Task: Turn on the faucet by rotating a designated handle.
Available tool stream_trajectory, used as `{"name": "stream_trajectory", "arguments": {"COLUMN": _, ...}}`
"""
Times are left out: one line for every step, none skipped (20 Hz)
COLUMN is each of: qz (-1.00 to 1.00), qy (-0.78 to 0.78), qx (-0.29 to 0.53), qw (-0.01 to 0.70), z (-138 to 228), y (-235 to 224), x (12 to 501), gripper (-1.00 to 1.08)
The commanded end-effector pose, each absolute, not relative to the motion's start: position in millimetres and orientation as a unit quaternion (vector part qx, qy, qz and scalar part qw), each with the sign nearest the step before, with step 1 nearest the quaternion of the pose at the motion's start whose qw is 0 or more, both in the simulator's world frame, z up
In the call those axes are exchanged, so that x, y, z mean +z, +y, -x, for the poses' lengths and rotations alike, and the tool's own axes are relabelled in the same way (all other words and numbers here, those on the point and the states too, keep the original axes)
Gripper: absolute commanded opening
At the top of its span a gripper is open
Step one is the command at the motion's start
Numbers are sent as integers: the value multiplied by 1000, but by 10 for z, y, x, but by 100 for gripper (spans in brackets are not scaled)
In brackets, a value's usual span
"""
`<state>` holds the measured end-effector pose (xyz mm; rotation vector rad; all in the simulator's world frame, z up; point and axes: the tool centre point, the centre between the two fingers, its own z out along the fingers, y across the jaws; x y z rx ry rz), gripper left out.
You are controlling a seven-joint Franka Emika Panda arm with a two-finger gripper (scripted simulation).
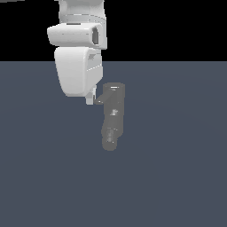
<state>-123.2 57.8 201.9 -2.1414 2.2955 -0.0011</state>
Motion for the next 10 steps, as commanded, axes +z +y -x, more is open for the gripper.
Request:
{"name": "stream_trajectory", "arguments": {"qz": 680, "qy": 733, "qx": 0, "qw": 1, "z": 1238, "y": 443, "x": 2019, "gripper": -100}}
{"name": "stream_trajectory", "arguments": {"qz": 680, "qy": 733, "qx": 0, "qw": 1, "z": 1242, "y": 391, "x": 2019, "gripper": -100}}
{"name": "stream_trajectory", "arguments": {"qz": 680, "qy": 733, "qx": 0, "qw": 1, "z": 1246, "y": 338, "x": 2020, "gripper": -100}}
{"name": "stream_trajectory", "arguments": {"qz": 680, "qy": 733, "qx": 0, "qw": 1, "z": 1250, "y": 285, "x": 2020, "gripper": -100}}
{"name": "stream_trajectory", "arguments": {"qz": 680, "qy": 734, "qx": 0, "qw": 1, "z": 1253, "y": 228, "x": 2019, "gripper": -100}}
{"name": "stream_trajectory", "arguments": {"qz": 680, "qy": 734, "qx": 0, "qw": 1, "z": 1258, "y": 175, "x": 2019, "gripper": -100}}
{"name": "stream_trajectory", "arguments": {"qz": 680, "qy": 734, "qx": 0, "qw": 1, "z": 1262, "y": 120, "x": 2020, "gripper": -100}}
{"name": "stream_trajectory", "arguments": {"qz": 679, "qy": 734, "qx": 0, "qw": 1, "z": 1265, "y": 64, "x": 2019, "gripper": -100}}
{"name": "stream_trajectory", "arguments": {"qz": 679, "qy": 734, "qx": 0, "qw": 1, "z": 1269, "y": 9, "x": 2020, "gripper": -100}}
{"name": "stream_trajectory", "arguments": {"qz": 679, "qy": 734, "qx": 0, "qw": 1, "z": 1273, "y": -46, "x": 2020, "gripper": -100}}
